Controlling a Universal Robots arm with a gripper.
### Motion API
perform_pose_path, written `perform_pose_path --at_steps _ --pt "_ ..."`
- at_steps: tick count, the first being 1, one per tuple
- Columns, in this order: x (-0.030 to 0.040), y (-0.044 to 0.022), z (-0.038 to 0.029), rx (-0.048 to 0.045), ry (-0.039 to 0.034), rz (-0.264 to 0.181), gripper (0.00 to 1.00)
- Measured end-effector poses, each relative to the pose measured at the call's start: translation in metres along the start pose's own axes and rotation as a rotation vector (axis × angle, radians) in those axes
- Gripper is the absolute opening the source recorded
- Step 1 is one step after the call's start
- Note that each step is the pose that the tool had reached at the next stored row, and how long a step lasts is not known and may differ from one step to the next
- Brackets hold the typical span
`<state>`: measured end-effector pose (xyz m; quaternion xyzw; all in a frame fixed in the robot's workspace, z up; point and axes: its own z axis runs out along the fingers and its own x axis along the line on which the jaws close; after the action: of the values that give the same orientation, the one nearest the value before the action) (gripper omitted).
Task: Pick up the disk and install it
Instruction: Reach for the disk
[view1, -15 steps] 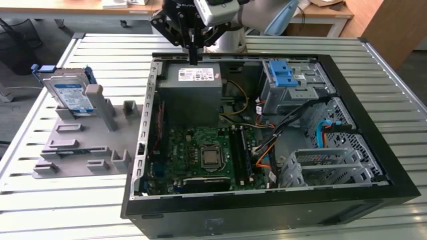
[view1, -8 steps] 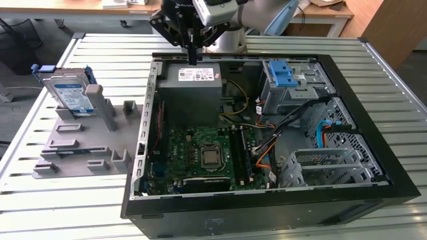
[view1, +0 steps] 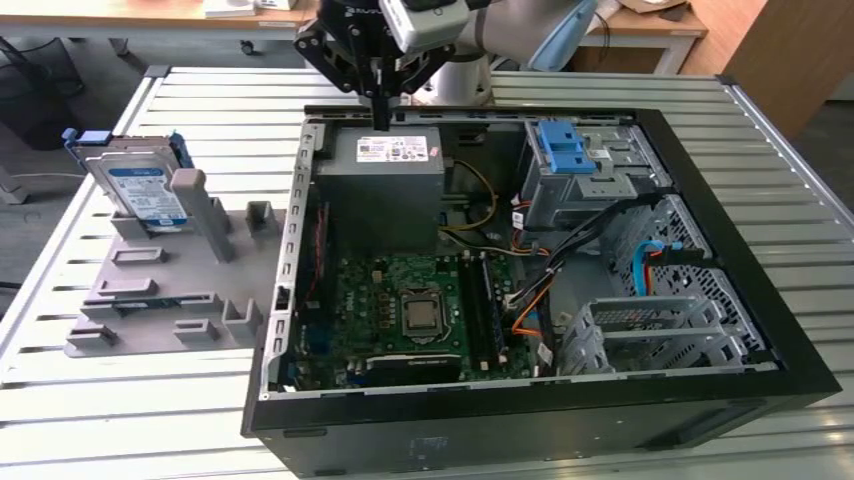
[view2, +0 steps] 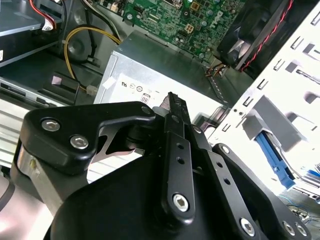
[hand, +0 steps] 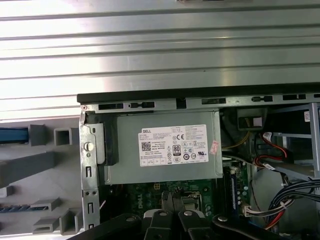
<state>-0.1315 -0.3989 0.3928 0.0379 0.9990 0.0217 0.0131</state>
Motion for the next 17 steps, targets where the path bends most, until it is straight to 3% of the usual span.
perform_pose_path --at_steps 17 --pt "0.0057 -0.0004 0.0 0.0 0.0 0.0 0.11"
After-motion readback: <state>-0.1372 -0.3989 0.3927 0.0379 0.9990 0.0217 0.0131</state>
